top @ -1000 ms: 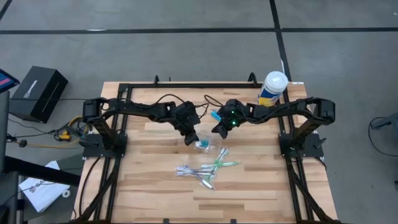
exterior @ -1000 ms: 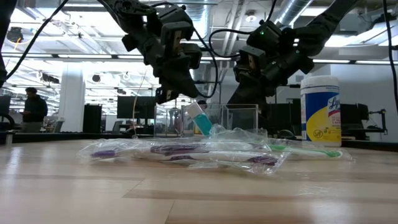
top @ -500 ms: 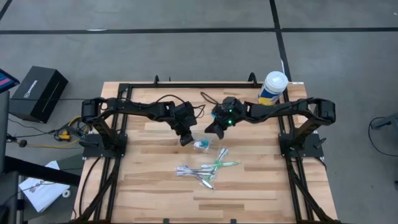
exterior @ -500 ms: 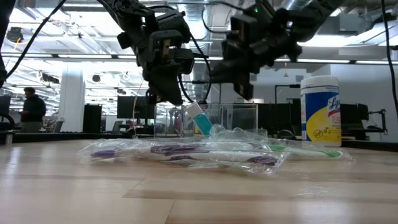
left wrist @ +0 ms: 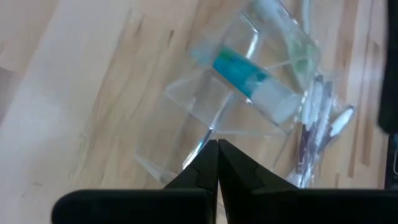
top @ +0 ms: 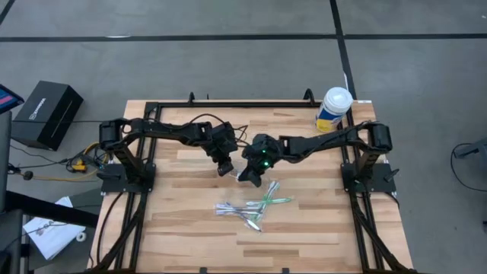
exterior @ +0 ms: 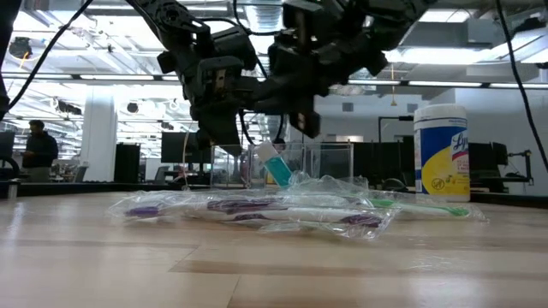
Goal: Pick & Place toothbrushing station
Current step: Adjust the transparent organizer on the table
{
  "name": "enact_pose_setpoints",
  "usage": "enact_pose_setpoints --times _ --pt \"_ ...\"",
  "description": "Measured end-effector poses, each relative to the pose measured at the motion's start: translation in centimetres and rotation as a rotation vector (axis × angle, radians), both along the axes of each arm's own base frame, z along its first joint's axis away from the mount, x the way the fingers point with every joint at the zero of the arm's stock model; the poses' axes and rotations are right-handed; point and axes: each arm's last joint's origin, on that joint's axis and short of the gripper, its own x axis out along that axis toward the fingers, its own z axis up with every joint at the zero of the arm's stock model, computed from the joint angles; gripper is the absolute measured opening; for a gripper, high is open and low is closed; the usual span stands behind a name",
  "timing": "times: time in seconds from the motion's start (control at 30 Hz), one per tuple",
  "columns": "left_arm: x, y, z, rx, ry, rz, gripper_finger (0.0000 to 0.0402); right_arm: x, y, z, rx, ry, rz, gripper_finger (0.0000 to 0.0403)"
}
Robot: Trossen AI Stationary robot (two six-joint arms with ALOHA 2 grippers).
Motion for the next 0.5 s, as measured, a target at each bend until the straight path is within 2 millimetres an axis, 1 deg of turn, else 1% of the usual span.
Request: enact_pose_setpoints --times 0.13,0.33,0.5 --pt "-0.2 -0.1 -0.2 -0.021 0.004 -0.014 0.0000 0.5 -0.5 1.1 -0.014 -0.026 -0.028 0.0059" --pt "-0.2 -0.1 -0.2 -0.016 0.002 -0.020 0.0000 0.1 -1.2 0.5 -0.015 0.043 -0.043 0.0059" --pt "-0.2 -0.1 -0.3 -0.013 -0.001 -0.020 0.0000 0.0 -1.2 0.4 -0.022 0.059 -0.040 0.0059"
